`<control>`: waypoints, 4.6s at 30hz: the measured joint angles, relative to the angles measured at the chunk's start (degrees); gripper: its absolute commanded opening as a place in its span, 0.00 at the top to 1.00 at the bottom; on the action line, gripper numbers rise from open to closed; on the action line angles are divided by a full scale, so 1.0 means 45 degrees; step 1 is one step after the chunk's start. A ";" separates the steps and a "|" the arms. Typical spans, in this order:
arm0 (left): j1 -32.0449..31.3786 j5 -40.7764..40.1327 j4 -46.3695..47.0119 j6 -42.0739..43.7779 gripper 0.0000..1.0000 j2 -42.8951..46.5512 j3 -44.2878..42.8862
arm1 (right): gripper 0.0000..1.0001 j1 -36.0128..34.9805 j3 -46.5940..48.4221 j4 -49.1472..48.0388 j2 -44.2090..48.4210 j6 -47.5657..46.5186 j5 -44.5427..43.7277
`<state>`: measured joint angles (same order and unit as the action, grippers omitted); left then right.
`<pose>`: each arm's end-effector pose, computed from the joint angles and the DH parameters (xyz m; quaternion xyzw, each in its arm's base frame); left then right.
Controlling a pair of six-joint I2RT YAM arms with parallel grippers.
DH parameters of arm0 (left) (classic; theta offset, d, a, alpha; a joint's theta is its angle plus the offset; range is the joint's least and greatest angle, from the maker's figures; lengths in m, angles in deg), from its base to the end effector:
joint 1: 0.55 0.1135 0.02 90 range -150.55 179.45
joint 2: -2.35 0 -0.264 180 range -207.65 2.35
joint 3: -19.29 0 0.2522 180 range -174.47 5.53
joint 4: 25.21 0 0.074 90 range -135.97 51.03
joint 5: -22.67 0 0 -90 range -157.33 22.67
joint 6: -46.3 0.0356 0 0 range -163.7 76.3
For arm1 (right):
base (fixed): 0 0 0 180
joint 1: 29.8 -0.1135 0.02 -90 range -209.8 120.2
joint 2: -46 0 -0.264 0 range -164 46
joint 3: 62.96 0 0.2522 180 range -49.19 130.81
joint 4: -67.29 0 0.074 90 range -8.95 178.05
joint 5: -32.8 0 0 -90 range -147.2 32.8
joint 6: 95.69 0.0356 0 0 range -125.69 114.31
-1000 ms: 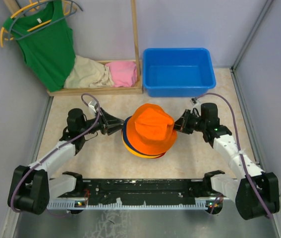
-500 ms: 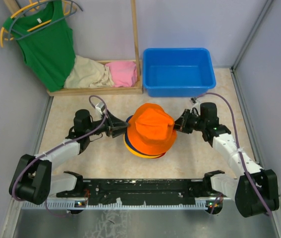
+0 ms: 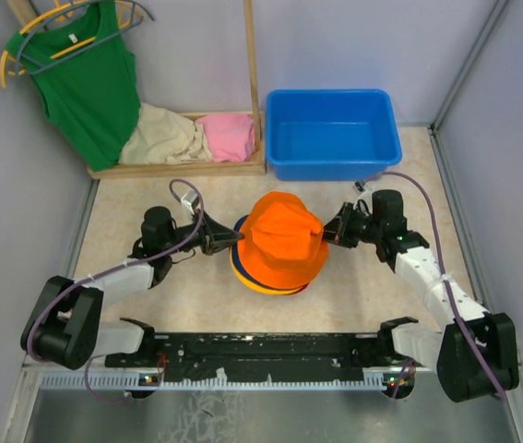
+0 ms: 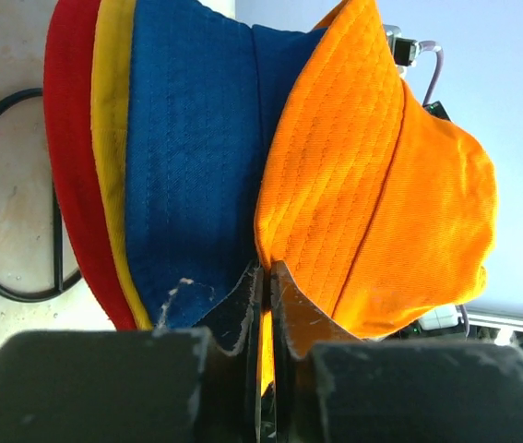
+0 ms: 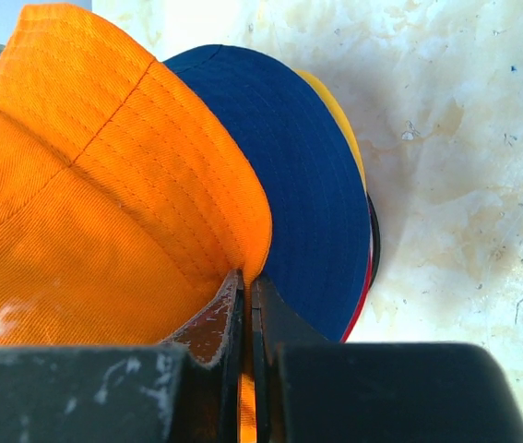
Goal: Stack the hats
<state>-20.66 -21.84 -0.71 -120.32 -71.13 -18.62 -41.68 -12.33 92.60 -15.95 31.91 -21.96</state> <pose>0.2234 -0.1088 0.2009 -0.1206 0.7435 -0.6364 0.1664 0.2168 0.0666 0.2355 0.0570 0.8605 0.4248 0.2755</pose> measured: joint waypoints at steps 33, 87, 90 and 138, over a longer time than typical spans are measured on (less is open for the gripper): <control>0.0277 0.0622 0.0719 0.1069 0.84 -0.1778 0.0457 | 0.60 0.2346 -0.2545 -0.3725 0.1554 0.2662 0.4318; 0.3478 0.0903 -0.6237 0.3643 0.43 0.4668 0.0374 | 1.00 0.1715 -0.4070 -0.2662 0.2866 0.2375 0.3113; 0.3424 0.0840 -0.7393 0.3303 0.43 0.6557 0.1122 | 1.00 0.1481 -0.3910 -0.2657 0.2715 0.2487 0.2866; -0.2633 -0.5897 -0.4575 0.0763 0.47 0.3225 0.0617 | 0.74 -0.0345 -0.3565 -0.0223 0.4498 0.3118 0.0481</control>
<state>-32.51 -48.37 -21.30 -116.89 -56.61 -15.84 -43.23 -28.38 91.60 4.29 45.94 -19.79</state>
